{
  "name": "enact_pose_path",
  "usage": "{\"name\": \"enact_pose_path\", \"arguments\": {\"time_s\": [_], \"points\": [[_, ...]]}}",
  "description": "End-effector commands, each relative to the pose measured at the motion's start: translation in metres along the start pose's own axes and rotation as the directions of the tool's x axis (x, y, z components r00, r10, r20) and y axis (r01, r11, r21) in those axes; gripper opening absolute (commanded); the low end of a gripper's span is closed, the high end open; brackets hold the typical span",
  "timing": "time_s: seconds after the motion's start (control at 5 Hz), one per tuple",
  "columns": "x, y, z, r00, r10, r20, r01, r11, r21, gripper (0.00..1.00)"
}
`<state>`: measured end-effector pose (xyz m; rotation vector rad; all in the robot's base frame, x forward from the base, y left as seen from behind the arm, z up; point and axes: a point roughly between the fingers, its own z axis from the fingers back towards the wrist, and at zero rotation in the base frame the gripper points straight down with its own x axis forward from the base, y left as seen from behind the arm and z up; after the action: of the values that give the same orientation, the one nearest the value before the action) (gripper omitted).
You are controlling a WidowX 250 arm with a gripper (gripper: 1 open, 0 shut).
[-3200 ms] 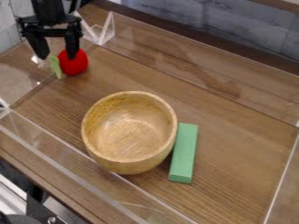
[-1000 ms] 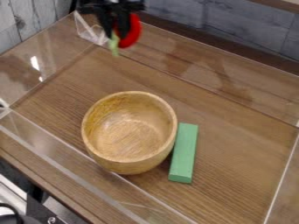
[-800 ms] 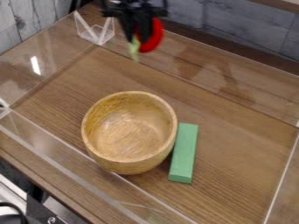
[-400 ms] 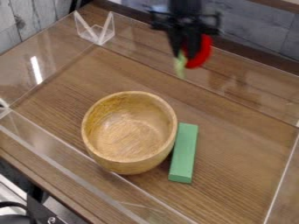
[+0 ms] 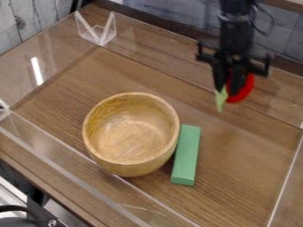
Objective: Move the red fruit to the right
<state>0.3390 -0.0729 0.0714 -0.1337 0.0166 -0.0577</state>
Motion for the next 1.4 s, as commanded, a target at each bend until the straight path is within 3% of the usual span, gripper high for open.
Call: {"name": "enact_pose_path", "arguments": {"time_s": [0.0,0.4,0.6,0.8,1.0,1.2], "points": [[0.009,-0.004,0.006,0.998,-0.057,0.040,0.057,0.998,0.016,0.00],[0.019,0.005,0.000,0.992,0.115,0.057,-0.117,0.993,0.028,0.00],[0.014,0.010,-0.016,0.996,0.073,0.048,-0.075,0.997,0.037,1.00],[0.008,0.015,-0.029,0.998,0.035,0.042,-0.037,0.998,0.045,1.00],[0.009,0.010,-0.023,0.996,0.074,0.058,-0.077,0.996,0.038,0.00],[0.012,0.006,-0.024,0.992,0.111,0.060,-0.114,0.993,0.036,1.00]]}}
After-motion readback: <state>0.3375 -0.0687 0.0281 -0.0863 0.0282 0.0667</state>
